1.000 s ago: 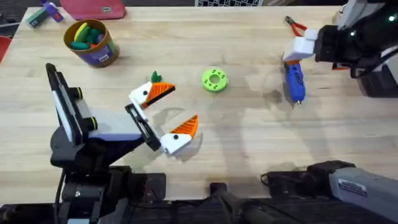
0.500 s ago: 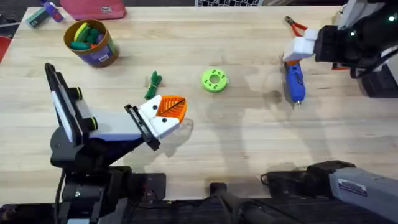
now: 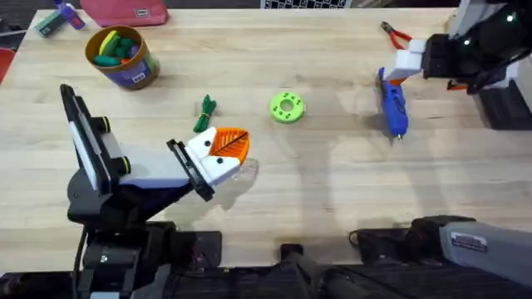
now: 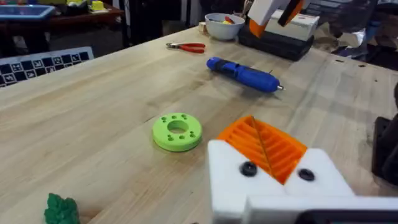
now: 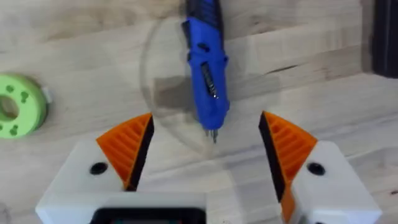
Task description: Pick up the gripper from the table and insert it into the empty holder that is missing its gripper. Then pick up a screw, insert it into the mounting hole, and use the screwdriver to tighten it. Finally, clean up the table by picking up the vegetable and placing it into the bucket.
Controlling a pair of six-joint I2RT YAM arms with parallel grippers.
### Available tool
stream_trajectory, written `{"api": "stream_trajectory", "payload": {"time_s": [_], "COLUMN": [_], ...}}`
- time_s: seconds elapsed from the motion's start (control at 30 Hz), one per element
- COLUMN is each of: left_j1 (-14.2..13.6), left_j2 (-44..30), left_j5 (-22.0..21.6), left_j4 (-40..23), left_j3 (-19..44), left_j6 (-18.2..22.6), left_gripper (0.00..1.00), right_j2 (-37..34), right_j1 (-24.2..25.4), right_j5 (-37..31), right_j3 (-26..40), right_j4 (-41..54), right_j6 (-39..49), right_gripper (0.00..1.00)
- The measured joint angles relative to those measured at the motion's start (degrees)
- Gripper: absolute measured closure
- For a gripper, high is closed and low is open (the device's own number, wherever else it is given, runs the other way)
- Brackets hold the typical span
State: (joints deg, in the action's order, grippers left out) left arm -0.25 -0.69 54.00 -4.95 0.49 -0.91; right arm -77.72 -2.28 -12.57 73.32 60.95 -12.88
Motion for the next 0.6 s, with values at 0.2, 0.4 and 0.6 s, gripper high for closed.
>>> {"api": "stream_trajectory", "payload": {"time_s": [0.2, 0.4, 0.6], "left_j1": [0.0, 0.0, 0.0], "left_j2": [0.0, 0.0, 0.0], "left_j5": [0.0, 0.0, 0.0], "left_j4": [0.0, 0.0, 0.0], "left_j3": [0.0, 0.0, 0.0], "left_j6": [0.0, 0.0, 0.0], "left_gripper": [0.993, 0.993, 0.993], "right_j2": [-4.2, -11.4, -17.6], "right_j1": [6.5, 8.1, 8.1], "right_j5": [4.0, 5.4, 6.1], "right_j3": [0.3, 3.7, 5.7], "right_j4": [-1.8, -3.0, -6.0], "right_j6": [6.6, 11.8, 14.7], "right_gripper": [0.008, 0.009, 0.008]}}
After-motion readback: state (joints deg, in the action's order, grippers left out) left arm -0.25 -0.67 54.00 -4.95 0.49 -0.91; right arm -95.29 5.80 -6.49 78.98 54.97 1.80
